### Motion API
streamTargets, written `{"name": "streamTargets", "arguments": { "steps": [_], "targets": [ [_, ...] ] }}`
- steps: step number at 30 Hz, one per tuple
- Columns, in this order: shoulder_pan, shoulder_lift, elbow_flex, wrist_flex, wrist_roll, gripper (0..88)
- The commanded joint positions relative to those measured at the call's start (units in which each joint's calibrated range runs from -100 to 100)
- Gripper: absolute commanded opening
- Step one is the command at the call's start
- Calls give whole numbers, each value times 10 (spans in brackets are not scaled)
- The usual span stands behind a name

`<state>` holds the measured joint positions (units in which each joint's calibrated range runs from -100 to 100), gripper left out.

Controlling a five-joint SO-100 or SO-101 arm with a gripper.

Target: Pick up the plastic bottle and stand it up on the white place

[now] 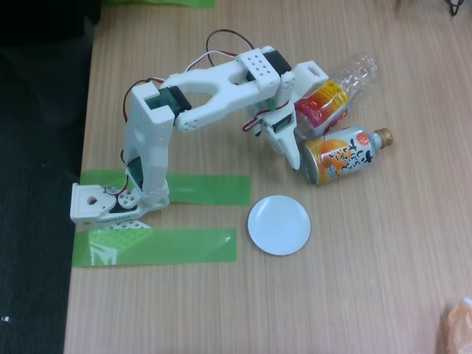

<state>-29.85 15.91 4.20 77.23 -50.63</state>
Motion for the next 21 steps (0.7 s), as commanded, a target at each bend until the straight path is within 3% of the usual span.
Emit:
{"name": "streamTargets", "arguments": {
  "steps": [1, 21],
  "targets": [
    [-14, -3, -24, -1, 3, 473],
    [-25, 3, -48, -12, 3, 473]
  ]
}}
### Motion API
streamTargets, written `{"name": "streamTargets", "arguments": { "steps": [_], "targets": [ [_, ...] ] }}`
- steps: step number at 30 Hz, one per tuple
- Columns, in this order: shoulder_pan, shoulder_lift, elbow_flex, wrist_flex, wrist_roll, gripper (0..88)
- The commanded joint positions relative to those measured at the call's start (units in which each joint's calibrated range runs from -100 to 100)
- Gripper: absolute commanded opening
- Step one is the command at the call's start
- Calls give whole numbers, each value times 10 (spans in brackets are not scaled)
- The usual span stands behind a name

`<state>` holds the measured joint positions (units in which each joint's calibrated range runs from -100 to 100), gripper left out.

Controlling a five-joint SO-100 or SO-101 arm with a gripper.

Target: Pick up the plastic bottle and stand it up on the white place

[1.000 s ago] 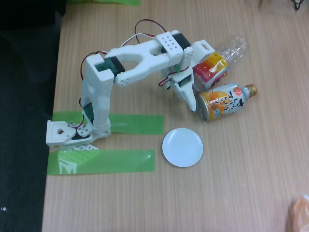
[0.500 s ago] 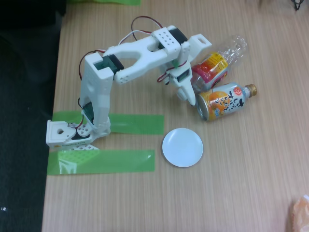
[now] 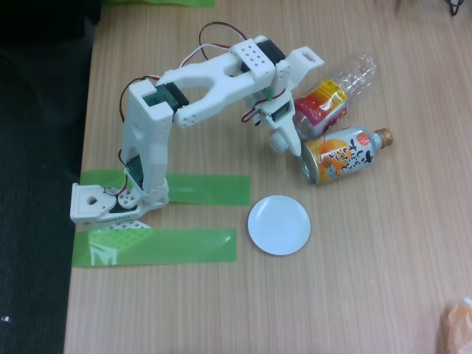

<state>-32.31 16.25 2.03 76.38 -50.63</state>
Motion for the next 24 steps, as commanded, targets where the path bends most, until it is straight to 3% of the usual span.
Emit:
{"name": "streamTargets", "arguments": {
  "steps": [1, 24],
  "targets": [
    [0, 0, -29, -3, 3, 473],
    [16, 3, -12, -38, 3, 473]
  ]
}}
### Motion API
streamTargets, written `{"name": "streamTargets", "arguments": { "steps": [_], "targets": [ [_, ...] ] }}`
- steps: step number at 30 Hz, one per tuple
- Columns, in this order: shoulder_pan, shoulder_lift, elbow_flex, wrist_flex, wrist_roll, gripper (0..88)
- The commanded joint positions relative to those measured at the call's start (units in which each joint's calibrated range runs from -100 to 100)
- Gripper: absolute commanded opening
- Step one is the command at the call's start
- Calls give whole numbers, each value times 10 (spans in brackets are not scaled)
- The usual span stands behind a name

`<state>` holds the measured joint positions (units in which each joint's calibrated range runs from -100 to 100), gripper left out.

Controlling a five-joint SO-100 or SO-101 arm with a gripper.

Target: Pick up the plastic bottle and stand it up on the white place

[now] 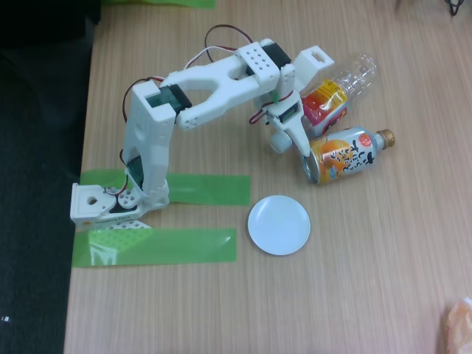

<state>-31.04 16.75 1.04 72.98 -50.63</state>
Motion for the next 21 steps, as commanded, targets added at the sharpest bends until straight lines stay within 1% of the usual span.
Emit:
{"name": "streamTargets", "arguments": {
  "steps": [1, 6, 17, 19, 21],
  "targets": [
    [2, -2, 1, -4, 3, 473],
    [3, 9, 24, -23, 3, 473],
    [22, 35, 17, -23, 3, 471],
    [24, 33, 17, -22, 3, 437],
    [26, 30, 17, -22, 3, 365]
  ]
}}
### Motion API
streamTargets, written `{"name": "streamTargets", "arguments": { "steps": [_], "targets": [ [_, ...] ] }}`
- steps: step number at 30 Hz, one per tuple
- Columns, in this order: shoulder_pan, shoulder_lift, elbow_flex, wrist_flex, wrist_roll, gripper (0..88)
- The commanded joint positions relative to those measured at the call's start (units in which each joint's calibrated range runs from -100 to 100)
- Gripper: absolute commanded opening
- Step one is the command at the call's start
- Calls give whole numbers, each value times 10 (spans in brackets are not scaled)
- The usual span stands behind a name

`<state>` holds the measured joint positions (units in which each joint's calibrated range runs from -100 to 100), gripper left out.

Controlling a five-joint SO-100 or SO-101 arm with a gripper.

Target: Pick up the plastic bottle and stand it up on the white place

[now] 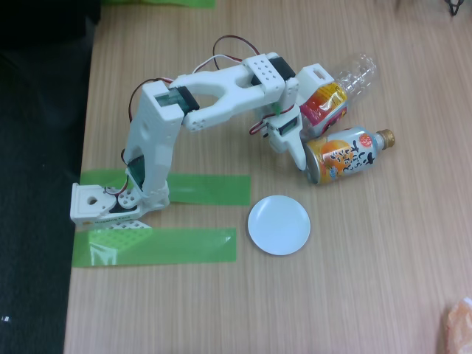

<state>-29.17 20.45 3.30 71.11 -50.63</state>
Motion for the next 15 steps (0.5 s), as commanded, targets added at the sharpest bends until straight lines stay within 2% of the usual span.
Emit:
{"name": "streamTargets", "arguments": {
  "steps": [1, 5, 15],
  "targets": [
    [7, -8, -5, -3, 3, 325],
    [8, -8, -4, 0, 3, 214],
    [8, -8, 2, 3, 3, 148]
  ]
}}
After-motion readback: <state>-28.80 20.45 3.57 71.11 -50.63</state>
